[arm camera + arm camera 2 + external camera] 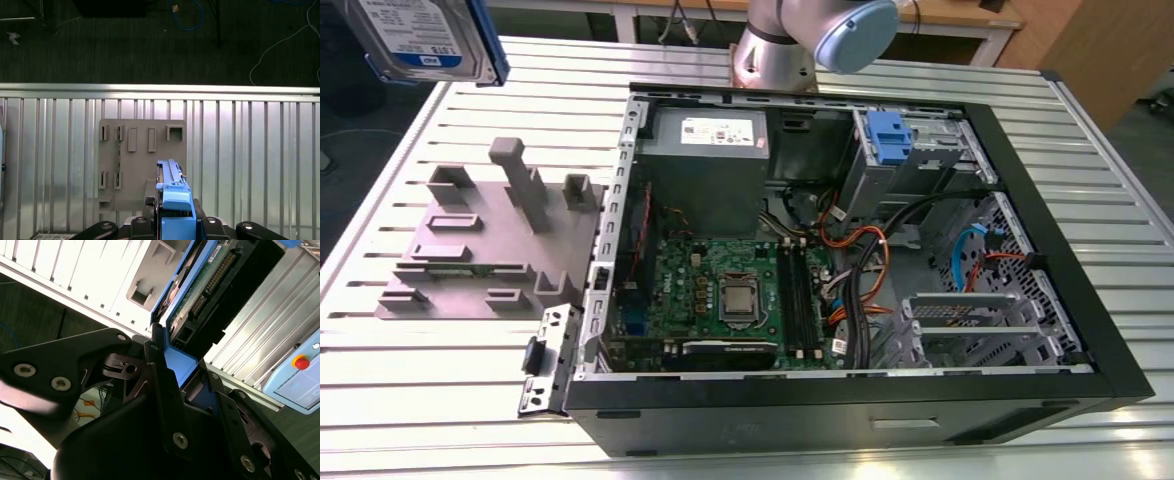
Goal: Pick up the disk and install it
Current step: 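Pick up the disk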
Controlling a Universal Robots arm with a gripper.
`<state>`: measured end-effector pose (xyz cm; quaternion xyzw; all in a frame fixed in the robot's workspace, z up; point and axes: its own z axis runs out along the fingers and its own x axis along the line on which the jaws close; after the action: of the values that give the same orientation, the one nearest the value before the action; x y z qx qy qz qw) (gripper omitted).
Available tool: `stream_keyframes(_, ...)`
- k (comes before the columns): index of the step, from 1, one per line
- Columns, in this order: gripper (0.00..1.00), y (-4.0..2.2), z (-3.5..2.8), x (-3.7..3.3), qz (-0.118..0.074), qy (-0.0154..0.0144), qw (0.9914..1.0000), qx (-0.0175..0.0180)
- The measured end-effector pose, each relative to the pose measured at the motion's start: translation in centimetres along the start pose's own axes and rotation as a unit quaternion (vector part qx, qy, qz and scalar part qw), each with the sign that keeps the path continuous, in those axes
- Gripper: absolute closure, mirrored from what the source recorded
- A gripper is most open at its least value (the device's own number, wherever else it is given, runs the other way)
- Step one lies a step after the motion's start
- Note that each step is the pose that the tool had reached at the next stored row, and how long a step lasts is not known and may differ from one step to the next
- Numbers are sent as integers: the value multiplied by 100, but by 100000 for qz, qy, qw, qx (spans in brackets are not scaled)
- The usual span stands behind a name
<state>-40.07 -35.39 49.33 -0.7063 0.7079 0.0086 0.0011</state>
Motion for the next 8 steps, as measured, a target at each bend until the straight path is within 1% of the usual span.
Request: stream_keyframes(8, 64, -24, 0, 0, -3, 2, 100000, -1)
